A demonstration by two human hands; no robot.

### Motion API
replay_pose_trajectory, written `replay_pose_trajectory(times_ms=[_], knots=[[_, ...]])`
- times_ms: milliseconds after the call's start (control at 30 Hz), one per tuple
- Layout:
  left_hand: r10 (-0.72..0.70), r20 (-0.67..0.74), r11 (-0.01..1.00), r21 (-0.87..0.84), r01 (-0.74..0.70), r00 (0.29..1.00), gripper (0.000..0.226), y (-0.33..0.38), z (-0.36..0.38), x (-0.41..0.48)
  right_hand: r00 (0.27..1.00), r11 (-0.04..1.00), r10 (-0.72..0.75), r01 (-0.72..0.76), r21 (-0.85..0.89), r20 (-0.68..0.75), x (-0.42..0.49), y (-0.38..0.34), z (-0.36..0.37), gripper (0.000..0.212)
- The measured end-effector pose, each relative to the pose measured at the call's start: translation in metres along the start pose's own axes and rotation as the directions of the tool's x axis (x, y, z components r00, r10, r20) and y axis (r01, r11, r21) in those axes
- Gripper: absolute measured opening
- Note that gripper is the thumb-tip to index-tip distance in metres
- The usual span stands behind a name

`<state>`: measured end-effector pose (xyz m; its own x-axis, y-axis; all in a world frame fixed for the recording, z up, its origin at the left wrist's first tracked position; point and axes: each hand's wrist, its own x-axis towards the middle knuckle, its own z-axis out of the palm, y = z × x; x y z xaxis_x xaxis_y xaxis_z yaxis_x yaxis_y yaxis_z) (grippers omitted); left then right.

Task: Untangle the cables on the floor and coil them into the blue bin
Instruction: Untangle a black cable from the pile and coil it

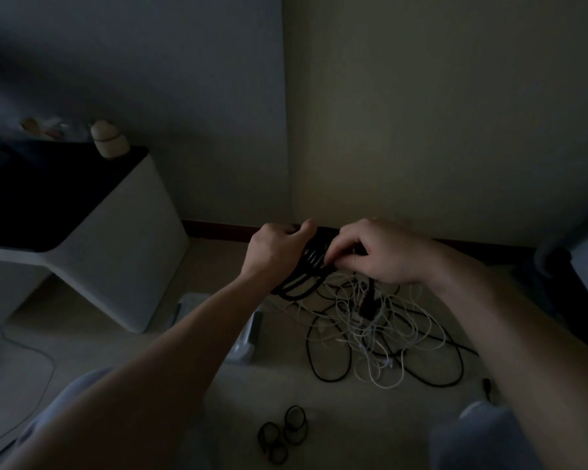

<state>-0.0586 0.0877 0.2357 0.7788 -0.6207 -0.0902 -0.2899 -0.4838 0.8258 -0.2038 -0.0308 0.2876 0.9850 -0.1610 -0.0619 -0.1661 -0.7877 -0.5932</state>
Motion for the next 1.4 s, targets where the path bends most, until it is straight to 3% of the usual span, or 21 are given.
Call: replay_pose_trajectory(times_ms=[233, 400, 600, 700, 933, 1133, 1400], knots=[[-0.067, 0.055, 0.992, -0.105, 0.072, 0.996, 0.066, 0.005, 0.005, -0.011, 0.978, 0.983, 0.068, -0.1, -0.153, -0.199, -0.006, -0.004, 0.0, 0.006], [-0.083, 0.092, 0.986, -0.138, 0.096, 0.992, 0.066, 0.008, 0.006, -0.019, 0.953, 0.935, 0.127, -0.207, -0.287, -0.276, -0.008, -0.003, -0.001, 0.024], [-0.098, 0.159, 0.979, -0.164, 0.124, 0.982, 0.054, 0.015, 0.006, -0.025, 0.943, 0.967, 0.256, -0.25, 0.053, -0.215, -0.006, 0.019, 0.004, 0.031], [-0.141, 0.236, 0.925, -0.314, 0.213, 0.961, 0.046, 0.019, 0.003, -0.027, 0.95, 0.964, 0.224, -0.184, 0.192, -0.215, -0.006, 0.028, 0.005, 0.032], [-0.103, 0.414, 0.744, -0.571, 0.347, 0.904, 0.044, 0.023, -0.003, -0.027, 0.933, 0.953, 0.181, -0.089, 0.291, -0.31, -0.004, 0.035, 0.006, 0.034], [-0.055, 0.513, 0.73, -0.565, 0.385, 0.857, 0.046, 0.022, -0.01, -0.033, 0.966, 0.845, 0.18, -0.055, 0.531, -0.188, -0.005, 0.041, 0.009, 0.03], [-0.04, 0.596, 0.704, -0.553, 0.445, 0.802, 0.05, 0.016, -0.013, -0.031, 0.978, 0.821, 0.112, 0.01, 0.57, -0.177, -0.006, 0.04, 0.009, 0.035]])
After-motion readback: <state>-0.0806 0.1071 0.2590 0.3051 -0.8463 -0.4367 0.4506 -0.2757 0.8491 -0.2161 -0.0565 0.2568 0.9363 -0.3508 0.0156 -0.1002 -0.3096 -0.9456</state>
